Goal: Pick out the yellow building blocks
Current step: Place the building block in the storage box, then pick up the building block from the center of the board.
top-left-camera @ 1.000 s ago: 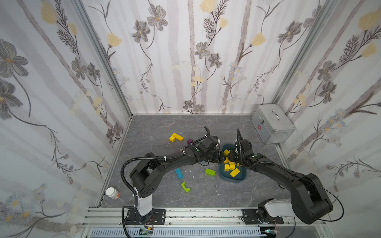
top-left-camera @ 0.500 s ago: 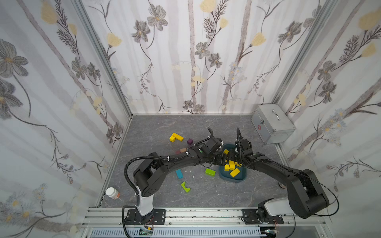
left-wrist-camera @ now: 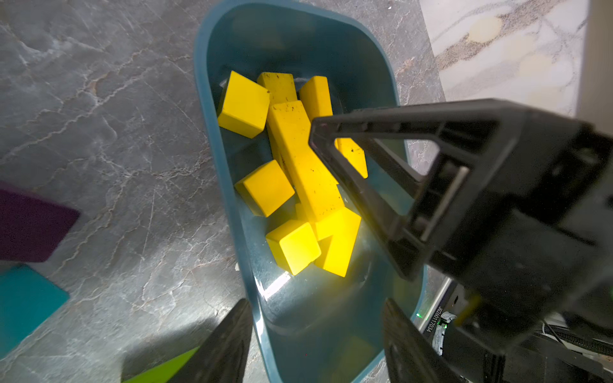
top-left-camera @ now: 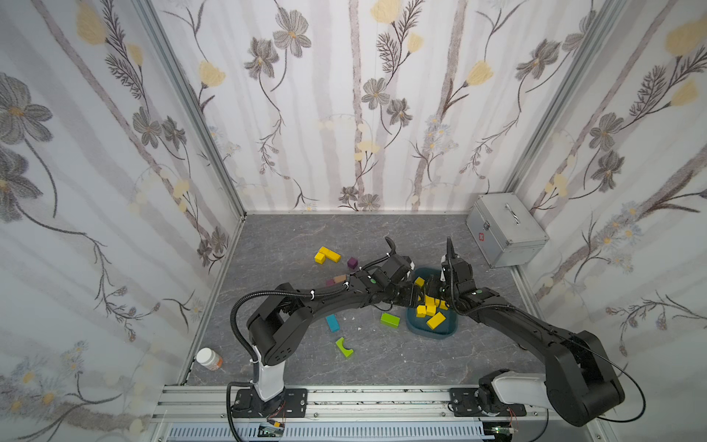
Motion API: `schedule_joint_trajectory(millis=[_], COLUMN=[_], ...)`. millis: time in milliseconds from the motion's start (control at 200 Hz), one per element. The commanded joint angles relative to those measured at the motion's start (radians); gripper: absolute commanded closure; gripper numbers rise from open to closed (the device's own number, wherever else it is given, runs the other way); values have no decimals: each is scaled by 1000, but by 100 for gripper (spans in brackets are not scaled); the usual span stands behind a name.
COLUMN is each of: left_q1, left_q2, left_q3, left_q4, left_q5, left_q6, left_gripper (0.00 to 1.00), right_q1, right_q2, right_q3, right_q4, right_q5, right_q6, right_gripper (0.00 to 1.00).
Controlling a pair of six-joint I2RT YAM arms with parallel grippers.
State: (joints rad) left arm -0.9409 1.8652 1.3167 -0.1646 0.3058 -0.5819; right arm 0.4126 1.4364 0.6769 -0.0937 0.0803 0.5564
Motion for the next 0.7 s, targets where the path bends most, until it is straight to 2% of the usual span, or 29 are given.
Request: schedule_joint_trajectory(millis=[0, 255, 480, 695], left_q1=[5, 26, 71, 135], left_q2=[-6, -34, -104, -207], left_q3=[9, -6, -69, -174], left_q4=[4, 3, 0, -26], left_q5=[-26, -38, -66, -104], left_q6=[17, 47, 71, 98], left_gripper=[37, 39, 40, 41], right_q1=[18, 91, 129, 187], right_q2=[-38, -98, -108, -51], right_q3=[-4, -7, 1, 59], right_q4=[68, 81, 128, 181], right_q5=[8, 74, 65, 33], right_q6=[-17, -38, -41, -78], right_gripper=[53, 60, 63, 63])
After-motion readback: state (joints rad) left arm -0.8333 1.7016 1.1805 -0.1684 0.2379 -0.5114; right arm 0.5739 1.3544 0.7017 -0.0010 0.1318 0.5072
